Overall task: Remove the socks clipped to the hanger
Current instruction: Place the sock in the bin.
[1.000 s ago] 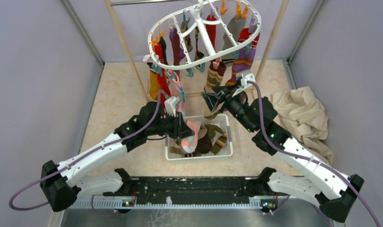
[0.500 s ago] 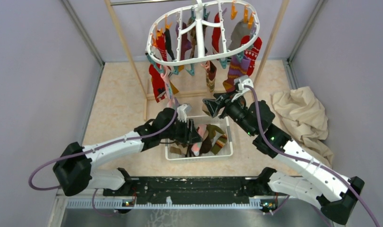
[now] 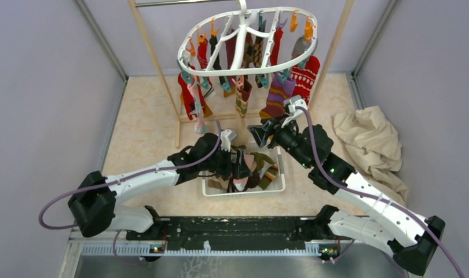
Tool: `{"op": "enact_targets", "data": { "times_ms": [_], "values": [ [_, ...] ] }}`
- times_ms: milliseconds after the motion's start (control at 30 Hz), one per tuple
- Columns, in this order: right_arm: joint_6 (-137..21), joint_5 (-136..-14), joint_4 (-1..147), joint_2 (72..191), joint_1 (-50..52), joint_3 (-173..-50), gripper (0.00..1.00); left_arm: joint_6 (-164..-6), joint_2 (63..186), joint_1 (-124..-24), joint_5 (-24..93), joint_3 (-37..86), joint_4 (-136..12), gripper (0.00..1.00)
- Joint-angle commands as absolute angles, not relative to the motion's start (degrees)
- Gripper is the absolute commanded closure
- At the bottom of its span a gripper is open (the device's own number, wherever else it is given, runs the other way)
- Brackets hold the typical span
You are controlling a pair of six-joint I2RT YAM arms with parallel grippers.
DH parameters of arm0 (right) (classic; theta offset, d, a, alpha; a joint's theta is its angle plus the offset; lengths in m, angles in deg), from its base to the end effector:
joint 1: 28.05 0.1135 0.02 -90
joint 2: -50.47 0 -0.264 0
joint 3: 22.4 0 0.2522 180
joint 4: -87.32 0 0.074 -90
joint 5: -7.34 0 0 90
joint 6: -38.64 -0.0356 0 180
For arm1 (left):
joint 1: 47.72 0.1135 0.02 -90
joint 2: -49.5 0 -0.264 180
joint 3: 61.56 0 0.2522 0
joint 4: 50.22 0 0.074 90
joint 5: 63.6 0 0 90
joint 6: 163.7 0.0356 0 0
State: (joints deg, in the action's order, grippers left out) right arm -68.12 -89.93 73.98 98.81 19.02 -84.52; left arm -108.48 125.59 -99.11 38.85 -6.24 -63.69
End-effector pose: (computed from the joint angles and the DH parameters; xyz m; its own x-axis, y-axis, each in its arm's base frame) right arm 0.1387 0.1425 0.3716 -0.1796 0.2269 -0.9572 -0.6144 0.7340 0.2893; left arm 0.1701 -0.2253 0.2191 -0.7871 0.0930 -0.6098 0.5178 0.6369 -0.5712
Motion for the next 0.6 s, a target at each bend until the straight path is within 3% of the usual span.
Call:
{"op": "enact_targets", "data": {
  "times_ms": [0, 367, 567],
  "values": [
    [-68.7, -88.8, 75.8, 98.3, 19.1, -85.1, 0.43, -105.5, 121.4, -100.2, 35.4, 0.3, -72.4, 0.01],
    [-70.2, -87.5, 71.8, 102.8, 19.4, -85.1, 0.47, -105.7, 109.6, -101.7, 25.3, 6.9, -92.7, 0.01],
    [-68.4, -93.0, 64.9, 109.8, 26.4, -86.2, 0.48, -106.9, 104.1, -101.6, 20.2, 4.3, -95.5, 0.01]
  ]
}}
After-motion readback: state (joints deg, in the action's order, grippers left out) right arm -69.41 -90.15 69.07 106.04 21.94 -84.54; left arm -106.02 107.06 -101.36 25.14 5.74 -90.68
